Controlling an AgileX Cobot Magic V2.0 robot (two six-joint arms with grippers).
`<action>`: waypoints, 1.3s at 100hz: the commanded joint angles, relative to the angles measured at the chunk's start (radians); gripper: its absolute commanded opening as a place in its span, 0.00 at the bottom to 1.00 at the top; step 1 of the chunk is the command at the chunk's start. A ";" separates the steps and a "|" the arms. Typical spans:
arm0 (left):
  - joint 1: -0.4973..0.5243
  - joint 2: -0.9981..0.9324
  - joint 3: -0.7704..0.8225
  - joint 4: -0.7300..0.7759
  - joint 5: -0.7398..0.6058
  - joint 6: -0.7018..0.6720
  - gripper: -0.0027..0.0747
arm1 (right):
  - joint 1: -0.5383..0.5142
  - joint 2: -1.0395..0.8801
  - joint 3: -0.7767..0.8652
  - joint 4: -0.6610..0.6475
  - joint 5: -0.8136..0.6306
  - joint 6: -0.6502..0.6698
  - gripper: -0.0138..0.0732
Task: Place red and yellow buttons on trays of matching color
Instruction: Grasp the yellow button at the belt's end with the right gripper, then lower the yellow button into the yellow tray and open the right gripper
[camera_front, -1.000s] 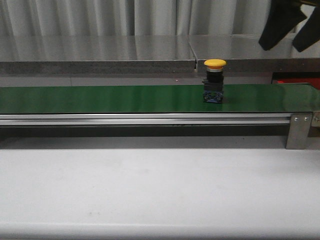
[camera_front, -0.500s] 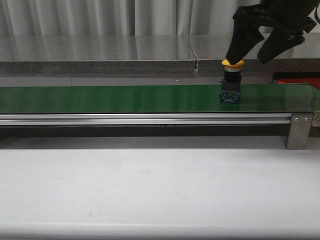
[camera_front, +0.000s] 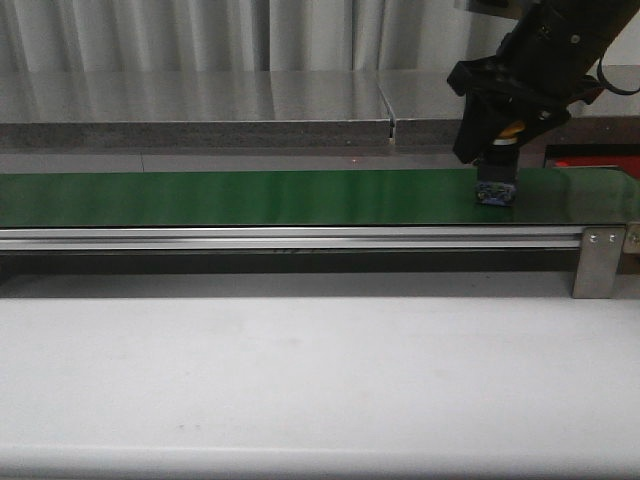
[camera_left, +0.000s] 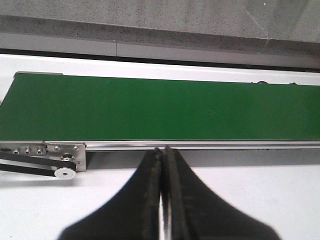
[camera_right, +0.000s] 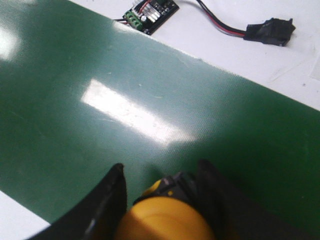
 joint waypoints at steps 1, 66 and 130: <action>-0.008 0.002 -0.026 -0.026 -0.066 0.001 0.01 | 0.000 -0.061 -0.036 0.027 -0.019 -0.012 0.38; -0.008 0.002 -0.026 -0.026 -0.066 0.001 0.01 | -0.476 -0.361 0.019 0.020 0.172 0.107 0.36; -0.008 0.002 -0.026 -0.026 -0.066 0.001 0.01 | -0.695 -0.250 0.282 0.052 -0.203 0.103 0.36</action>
